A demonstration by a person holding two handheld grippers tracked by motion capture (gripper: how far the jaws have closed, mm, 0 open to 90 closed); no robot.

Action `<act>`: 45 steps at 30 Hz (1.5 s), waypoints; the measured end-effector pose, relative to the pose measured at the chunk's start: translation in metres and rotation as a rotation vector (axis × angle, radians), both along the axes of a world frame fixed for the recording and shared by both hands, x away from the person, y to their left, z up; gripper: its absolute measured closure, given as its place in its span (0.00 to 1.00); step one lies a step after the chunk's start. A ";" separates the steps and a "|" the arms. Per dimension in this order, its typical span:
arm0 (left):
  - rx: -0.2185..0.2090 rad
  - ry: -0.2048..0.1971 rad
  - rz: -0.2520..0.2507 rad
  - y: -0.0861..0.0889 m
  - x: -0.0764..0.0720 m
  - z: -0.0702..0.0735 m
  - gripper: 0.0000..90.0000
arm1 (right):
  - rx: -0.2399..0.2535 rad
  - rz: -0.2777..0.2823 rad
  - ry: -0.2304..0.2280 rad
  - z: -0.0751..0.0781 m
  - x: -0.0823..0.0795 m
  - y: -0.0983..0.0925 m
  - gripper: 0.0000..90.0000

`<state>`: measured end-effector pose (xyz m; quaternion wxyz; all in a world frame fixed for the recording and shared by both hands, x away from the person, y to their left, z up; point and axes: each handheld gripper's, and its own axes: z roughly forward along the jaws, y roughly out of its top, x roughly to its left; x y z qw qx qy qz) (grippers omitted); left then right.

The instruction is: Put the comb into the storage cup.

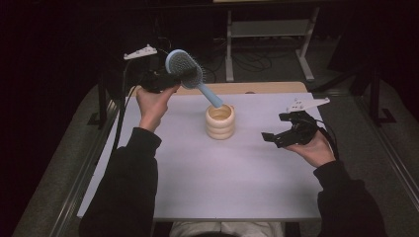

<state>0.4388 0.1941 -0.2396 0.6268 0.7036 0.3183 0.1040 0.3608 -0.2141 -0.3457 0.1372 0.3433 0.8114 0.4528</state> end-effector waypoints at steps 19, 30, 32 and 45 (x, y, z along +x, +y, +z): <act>0.051 0.011 0.031 -0.003 0.011 -0.007 0.59 | 0.065 -0.052 -0.018 -0.029 -0.021 -0.024 0.00; 0.101 0.012 0.025 -0.017 0.014 -0.019 0.59 | 0.052 -0.060 -0.024 -0.042 -0.033 -0.030 0.00; 0.114 0.016 0.027 -0.019 0.016 -0.022 0.59 | 0.053 -0.061 -0.027 -0.044 -0.034 -0.032 0.00; 0.137 0.036 0.017 -0.033 0.022 -0.044 0.59 | 0.081 -0.075 -0.026 -0.045 -0.038 -0.041 0.00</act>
